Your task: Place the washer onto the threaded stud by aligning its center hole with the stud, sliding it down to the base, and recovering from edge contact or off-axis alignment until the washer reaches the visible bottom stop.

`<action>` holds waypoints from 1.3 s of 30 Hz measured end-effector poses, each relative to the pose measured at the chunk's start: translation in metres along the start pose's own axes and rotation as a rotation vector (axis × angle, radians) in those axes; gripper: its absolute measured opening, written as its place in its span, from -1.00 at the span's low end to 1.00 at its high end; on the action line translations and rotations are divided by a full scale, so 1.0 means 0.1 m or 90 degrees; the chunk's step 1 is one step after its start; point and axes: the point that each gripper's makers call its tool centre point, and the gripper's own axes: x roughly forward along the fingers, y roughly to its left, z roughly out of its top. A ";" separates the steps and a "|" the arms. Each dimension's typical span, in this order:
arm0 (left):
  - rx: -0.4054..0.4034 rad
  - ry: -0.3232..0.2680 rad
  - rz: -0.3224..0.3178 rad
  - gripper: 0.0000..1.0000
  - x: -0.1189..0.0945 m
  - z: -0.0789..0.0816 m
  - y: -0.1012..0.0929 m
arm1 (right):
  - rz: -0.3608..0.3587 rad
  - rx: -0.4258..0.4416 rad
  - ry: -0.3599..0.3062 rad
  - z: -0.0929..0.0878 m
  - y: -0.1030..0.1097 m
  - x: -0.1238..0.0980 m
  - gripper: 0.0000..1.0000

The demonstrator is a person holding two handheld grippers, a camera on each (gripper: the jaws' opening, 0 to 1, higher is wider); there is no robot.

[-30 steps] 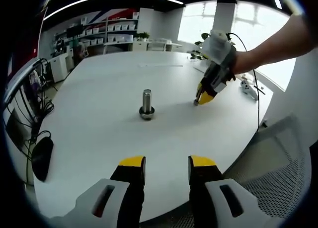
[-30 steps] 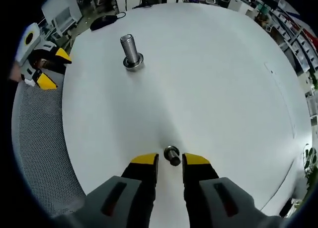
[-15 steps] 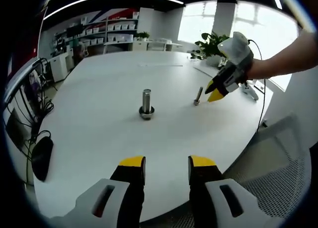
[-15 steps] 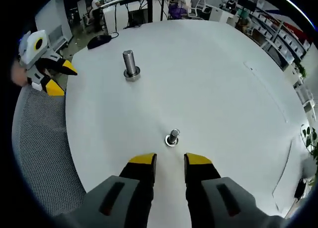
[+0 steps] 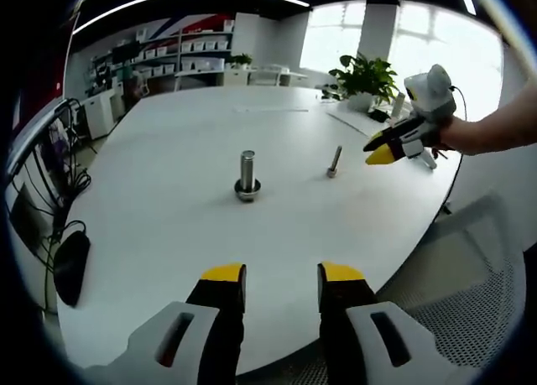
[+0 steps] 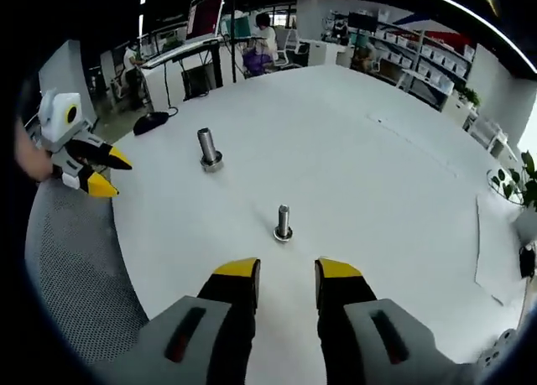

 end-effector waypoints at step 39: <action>-0.010 -0.001 -0.002 -0.34 0.00 0.01 0.00 | -0.039 0.132 -0.076 -0.30 0.22 -0.63 -0.33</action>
